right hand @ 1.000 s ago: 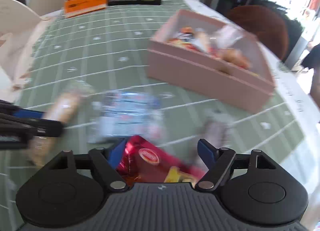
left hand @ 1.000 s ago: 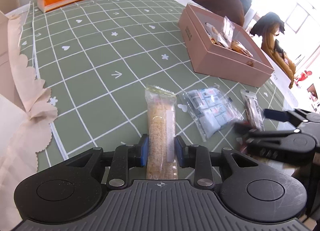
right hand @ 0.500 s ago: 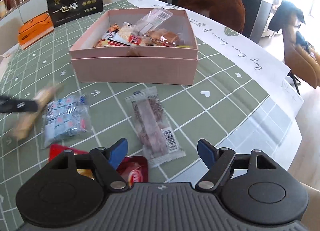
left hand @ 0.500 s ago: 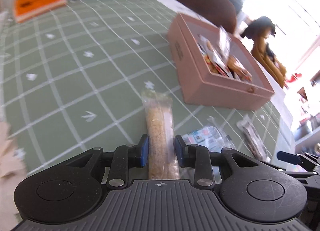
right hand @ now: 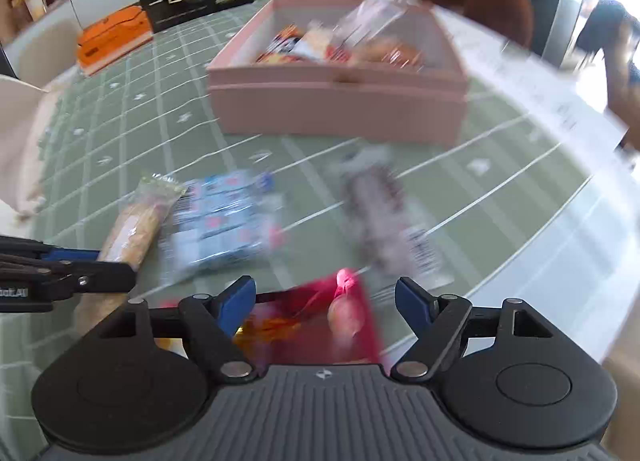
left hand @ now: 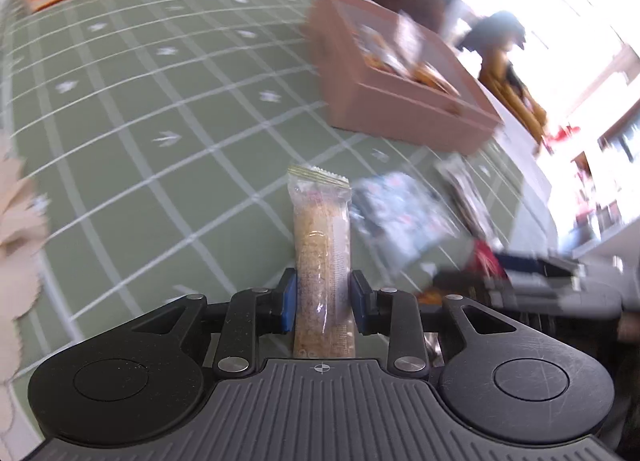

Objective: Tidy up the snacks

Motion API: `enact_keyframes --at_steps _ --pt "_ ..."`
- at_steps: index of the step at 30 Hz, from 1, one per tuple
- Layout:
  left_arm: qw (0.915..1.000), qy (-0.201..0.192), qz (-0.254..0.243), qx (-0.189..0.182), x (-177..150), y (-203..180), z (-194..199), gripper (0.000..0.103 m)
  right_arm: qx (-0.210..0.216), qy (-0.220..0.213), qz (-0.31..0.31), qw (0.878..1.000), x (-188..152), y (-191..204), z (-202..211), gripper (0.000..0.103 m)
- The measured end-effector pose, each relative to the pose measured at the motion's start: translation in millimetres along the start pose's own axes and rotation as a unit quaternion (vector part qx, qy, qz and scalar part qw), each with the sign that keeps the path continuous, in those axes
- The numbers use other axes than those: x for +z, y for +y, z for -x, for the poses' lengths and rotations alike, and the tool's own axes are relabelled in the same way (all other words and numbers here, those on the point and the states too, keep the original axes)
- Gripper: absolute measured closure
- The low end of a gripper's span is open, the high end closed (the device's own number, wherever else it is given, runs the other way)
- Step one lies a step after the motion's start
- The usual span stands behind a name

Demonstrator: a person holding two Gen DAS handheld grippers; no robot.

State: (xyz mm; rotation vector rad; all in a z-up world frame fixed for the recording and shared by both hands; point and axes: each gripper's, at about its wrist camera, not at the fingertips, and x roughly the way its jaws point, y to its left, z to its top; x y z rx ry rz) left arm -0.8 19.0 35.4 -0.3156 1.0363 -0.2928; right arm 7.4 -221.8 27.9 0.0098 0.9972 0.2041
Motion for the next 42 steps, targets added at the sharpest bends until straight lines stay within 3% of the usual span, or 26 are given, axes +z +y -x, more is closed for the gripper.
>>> enact_keyframes --at_steps 4,10,14,18,19,21,23,26,31,35,38,42 --pt "0.999 -0.013 0.04 0.017 4.9 15.2 5.6 0.07 0.03 0.005 0.03 0.999 -6.7 23.2 3.6 0.022" --pt "0.9988 -0.011 0.02 0.042 6.4 6.2 3.7 0.07 0.041 0.003 0.04 0.998 6.1 49.8 -4.1 0.022" --pt "0.9989 -0.012 0.02 0.04 4.3 6.2 3.7 0.07 -0.015 0.004 0.072 0.997 9.5 49.6 -8.5 0.023" --pt "0.9985 -0.015 0.005 0.052 2.6 0.2 2.6 0.07 -0.118 -0.023 0.095 0.988 5.1 27.4 -2.2 0.022" --pt "0.9983 -0.015 -0.001 0.056 2.4 -1.9 2.2 0.07 -0.127 -0.025 0.095 0.987 6.3 22.9 -0.7 0.022" --pt "0.9978 -0.017 -0.015 0.063 1.2 -6.3 1.0 0.07 -0.095 -0.029 0.061 0.993 12.9 10.6 5.4 0.022" --pt "0.997 -0.02 -0.029 0.069 -0.9 -9.8 0.5 0.07 -0.029 -0.019 0.002 0.999 23.1 -1.0 7.0 0.022" --pt "0.9959 -0.024 -0.046 0.074 -4.6 -13.3 0.4 0.07 0.037 -0.014 -0.058 0.998 38.1 -0.9 -1.4 0.022" --pt "0.9954 -0.018 -0.06 0.072 -9.0 -16.9 1.6 0.069 0.01 0.005 -0.028 1.0 60.4 30.3 -35.8 0.018" --pt "0.9945 -0.013 -0.067 0.079 -6.7 -21.1 -0.4 0.069 -0.03 -0.01 0.022 0.999 61.0 49.7 -44.3 0.017" --pt "0.9932 -0.009 -0.078 0.086 -4.6 -27.1 -4.3 0.068 -0.022 -0.017 0.023 0.999 58.7 44.9 -42.2 0.017" --pt "0.9927 -0.04 -0.053 0.101 -11.8 -31.4 -6.0 0.068 -0.018 -0.016 0.037 0.999 58.6 36.1 -40.4 0.03"
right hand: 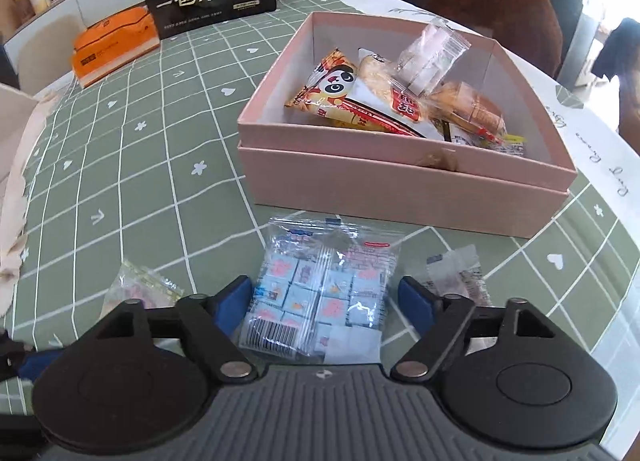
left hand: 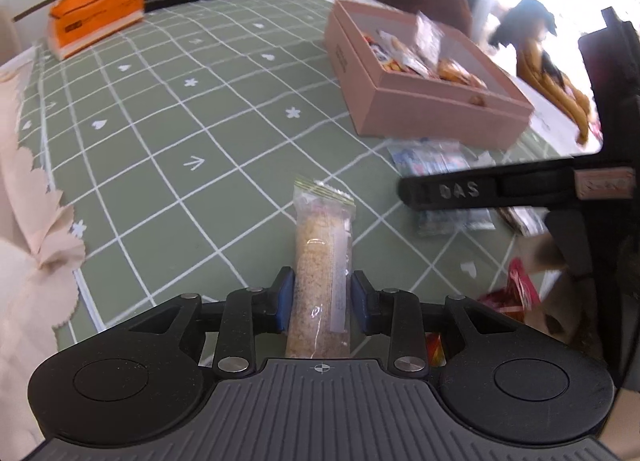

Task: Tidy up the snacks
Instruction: 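Grasp the blue-and-white candy packet with the right gripper, then release the rice stick into the box with the left gripper while the right drops the candy packet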

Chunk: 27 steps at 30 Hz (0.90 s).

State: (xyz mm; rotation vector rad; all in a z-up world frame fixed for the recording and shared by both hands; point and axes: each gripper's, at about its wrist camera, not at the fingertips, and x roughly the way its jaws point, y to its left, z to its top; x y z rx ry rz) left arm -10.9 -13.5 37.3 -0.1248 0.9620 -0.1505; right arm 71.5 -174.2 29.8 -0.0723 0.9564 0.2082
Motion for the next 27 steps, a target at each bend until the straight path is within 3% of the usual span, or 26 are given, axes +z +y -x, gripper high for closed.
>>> enact_keyframes --at_steps 3,9,16,22,27 --pt "0.9994 -0.027 0.018 0.011 -9.4 -2.0 2.0 0.068 0.012 0.008 0.015 1.0 0.1 -2.4 5.2 0.04" --pt "0.9986 -0.044 0.026 -0.006 -14.9 5.8 6.2 0.07 0.013 0.029 0.032 0.999 -1.5 -8.7 13.5 0.043" --pt "0.9968 -0.063 0.048 -0.01 -7.7 3.4 13.9 0.071 0.03 -0.001 0.004 1.0 -11.7 -23.9 50.2 0.044" --pt "0.9799 -0.186 0.02 -0.069 69.3 -8.9 57.9 0.071 0.009 -0.035 -0.029 0.999 -16.1 -44.2 82.4 0.044" --pt "0.9753 -0.194 0.019 -0.105 150.5 -26.8 36.3 0.071 -0.005 -0.061 -0.054 0.997 -17.9 -56.1 95.3 0.044"
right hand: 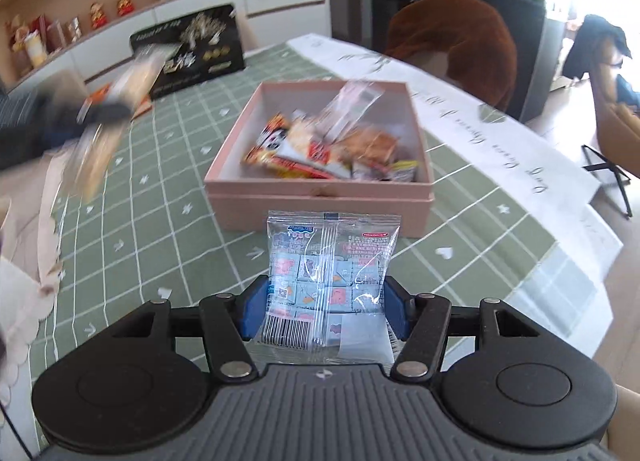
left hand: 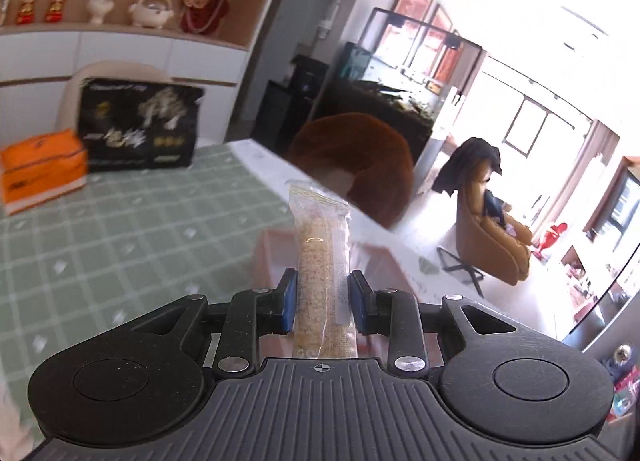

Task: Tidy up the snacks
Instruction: 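Release the rice stick into the box with the left gripper while the right drops the candy packet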

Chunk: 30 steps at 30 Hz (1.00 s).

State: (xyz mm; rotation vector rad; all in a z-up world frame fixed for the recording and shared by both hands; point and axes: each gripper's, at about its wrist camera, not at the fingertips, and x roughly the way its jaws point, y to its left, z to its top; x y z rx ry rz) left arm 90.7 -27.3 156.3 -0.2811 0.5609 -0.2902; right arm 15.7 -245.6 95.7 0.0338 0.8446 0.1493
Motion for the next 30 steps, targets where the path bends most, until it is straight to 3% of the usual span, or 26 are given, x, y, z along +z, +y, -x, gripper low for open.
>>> enact_keyframes --at_steps 3,6,7,11,17,22,24,25,26,27,30 --pt "0.9995 0.025 0.014 -0.016 17.1 -5.9 -47.7 0.071 -0.01 -0.001 -0.02 1.0 -2.2 -6.9 1.8 0.044" --pt "0.9947 0.081 0.049 -0.04 18.8 -2.5 -95.4 0.071 -0.021 0.004 -0.026 0.999 -4.0 -10.5 2.3 0.044" --pt "0.9949 0.078 0.054 -0.036 15.4 0.1 -99.3 0.072 -0.027 0.004 -0.024 0.999 -4.2 -11.2 2.9 0.044" --pt "0.9957 0.056 0.057 -0.047 -4.4 10.9 -74.2 0.071 -0.039 0.002 -0.025 0.999 -6.8 -16.8 8.5 0.044" --pt "0.9909 0.111 0.063 -0.041 -71.6 38.5 -8.0 0.071 -0.022 0.001 -0.051 0.998 1.1 -27.6 7.1 0.044" --pt "0.9788 0.183 0.088 -0.025 -128.3 40.9 11.5 0.071 0.001 -0.046 -0.033 0.998 57.8 -16.5 8.8 0.044" --pt "0.9782 0.197 0.066 -0.002 -134.1 33.4 11.2 0.071 0.004 -0.075 -0.015 0.997 92.7 -7.4 7.5 0.041" --pt "0.9782 0.2 0.056 0.005 -134.1 31.1 11.2 0.071 0.008 -0.084 -0.015 0.996 111.6 -5.0 3.9 0.037" --pt "0.9785 0.2 0.049 0.007 -133.0 29.2 11.3 0.071 0.009 -0.086 -0.016 0.996 127.6 -4.2 -0.7 0.027" --pt "0.9788 0.2 0.045 0.006 -131.5 28.8 12.2 0.071 0.006 -0.083 -0.018 0.996 141.2 -3.8 -6.6 0.026" --pt "0.9794 0.198 0.04 0.009 -128.2 26.4 15.8 0.071 0.004 -0.078 -0.029 0.997 149.6 -6.3 -12.7 0.026"
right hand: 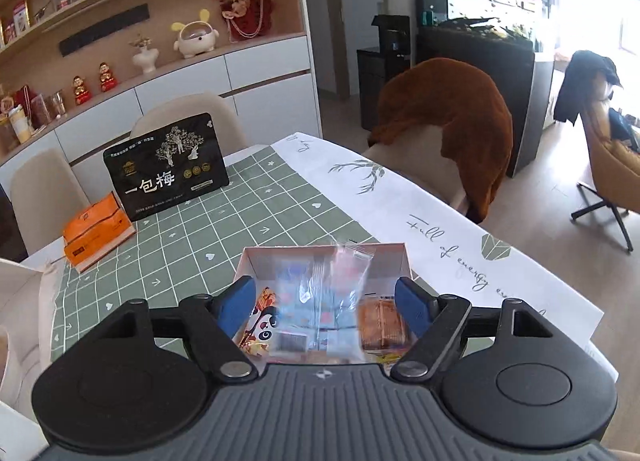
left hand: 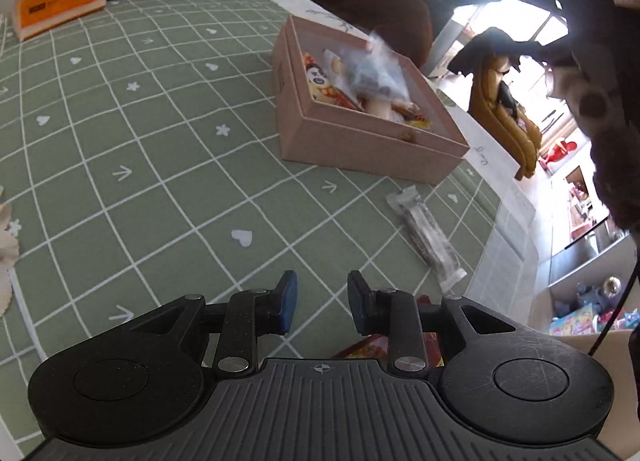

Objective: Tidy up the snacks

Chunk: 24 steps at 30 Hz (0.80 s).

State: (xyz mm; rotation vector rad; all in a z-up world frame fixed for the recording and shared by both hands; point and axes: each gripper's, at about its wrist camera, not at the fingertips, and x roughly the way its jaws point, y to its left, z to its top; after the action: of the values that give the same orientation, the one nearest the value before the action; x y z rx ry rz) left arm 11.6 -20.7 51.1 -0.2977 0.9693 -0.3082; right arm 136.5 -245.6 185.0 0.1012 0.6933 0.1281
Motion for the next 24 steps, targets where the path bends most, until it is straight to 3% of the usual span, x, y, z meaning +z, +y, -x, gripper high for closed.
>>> enact_keyframes --at_steps 3,7,11,16,18,21,24 --pt "1.0 0.006 0.003 -0.001 -0.9 -2.2 0.6 0.071 0.016 0.022 -0.006 1.0 -25.7 -7.7 1.4 0.026" --pt "0.9999 0.013 -0.001 -0.005 -5.9 -7.0 2.8 0.071 -0.013 0.064 -0.003 0.998 -81.1 -23.1 1.8 0.026" --pt "0.9996 0.026 -0.006 -0.003 -15.5 -11.0 2.5 0.071 -0.013 0.11 -0.018 0.994 -136.1 -43.1 11.6 0.026" --pt "0.9996 0.029 -0.004 -0.005 -32.5 -20.2 10.8 0.071 -0.01 0.147 -0.041 0.988 -177.7 -59.8 15.0 0.026" --pt "0.9998 0.02 0.006 0.003 -38.8 -21.1 16.5 0.071 0.005 0.16 -0.061 0.985 -185.6 -61.4 16.3 0.026" --pt "0.9993 0.008 0.03 0.021 -45.3 -15.6 21.6 0.071 0.062 0.181 -0.082 0.978 -197.2 -52.0 22.0 0.026" --pt "0.9984 0.011 0.045 0.034 -48.3 -10.6 19.0 0.071 0.091 0.203 -0.058 0.973 -212.3 -34.4 31.0 0.026"
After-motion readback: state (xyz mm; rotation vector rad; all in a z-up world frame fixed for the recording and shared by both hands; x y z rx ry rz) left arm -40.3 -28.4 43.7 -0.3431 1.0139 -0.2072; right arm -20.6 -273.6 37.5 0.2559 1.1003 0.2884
